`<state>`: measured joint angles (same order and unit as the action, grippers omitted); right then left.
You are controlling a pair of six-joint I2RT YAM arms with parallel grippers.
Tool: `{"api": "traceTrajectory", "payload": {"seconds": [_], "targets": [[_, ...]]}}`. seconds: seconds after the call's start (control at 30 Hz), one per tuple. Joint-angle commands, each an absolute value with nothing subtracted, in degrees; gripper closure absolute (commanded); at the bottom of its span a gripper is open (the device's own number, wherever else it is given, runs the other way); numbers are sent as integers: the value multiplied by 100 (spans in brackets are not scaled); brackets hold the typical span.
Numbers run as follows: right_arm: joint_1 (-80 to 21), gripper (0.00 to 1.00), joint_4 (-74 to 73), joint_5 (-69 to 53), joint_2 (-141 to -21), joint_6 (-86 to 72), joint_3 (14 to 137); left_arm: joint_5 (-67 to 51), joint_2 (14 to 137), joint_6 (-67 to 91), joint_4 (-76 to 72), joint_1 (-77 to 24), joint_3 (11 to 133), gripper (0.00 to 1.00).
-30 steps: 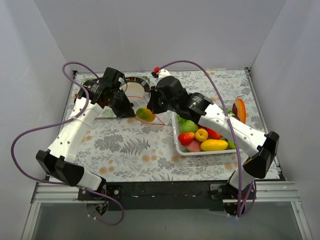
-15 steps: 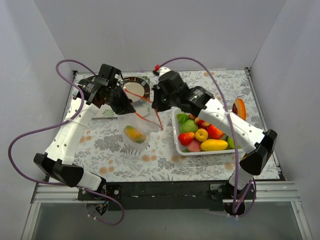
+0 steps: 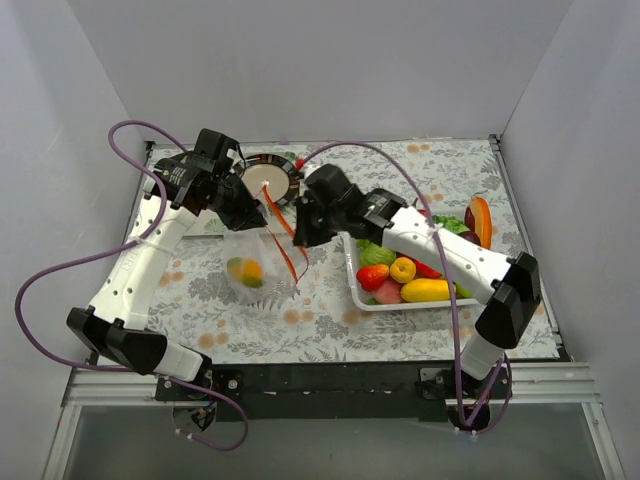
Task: Place the food in the zip-top bag and seal the zipper
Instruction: Place the fake fruit in the zipper food storage bag.
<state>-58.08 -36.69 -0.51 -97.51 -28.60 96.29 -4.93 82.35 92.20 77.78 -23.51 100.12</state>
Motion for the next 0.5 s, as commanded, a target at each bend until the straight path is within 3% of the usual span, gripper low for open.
{"api": "traceTrajectory", "payload": {"seconds": [0.0, 0.17, 0.33, 0.4, 0.47], "targets": [[-4738, 99, -3121, -632, -9211, -2971, 8817, -501, 8138, 9237, 7928, -2320, 10002, 100], [-4553, 85, -2707, -826, -9062, -3014, 7982, -659, 8165, 9176, 7410, -2320, 9379, 100], [-4421, 52, -2794, -520, -8842, -2962, 7778, -905, 8200, 9158, 6664, -2373, 8421, 100], [-4430, 43, -2952, -335, -8693, -2892, 7927, -1001, 8191, 9123, 6461, -2391, 8280, 100], [-4430, 41, -3198, -27, -8465, -2857, 8033, -1055, 8209, 9053, 6285, -2408, 8253, 100]]}}
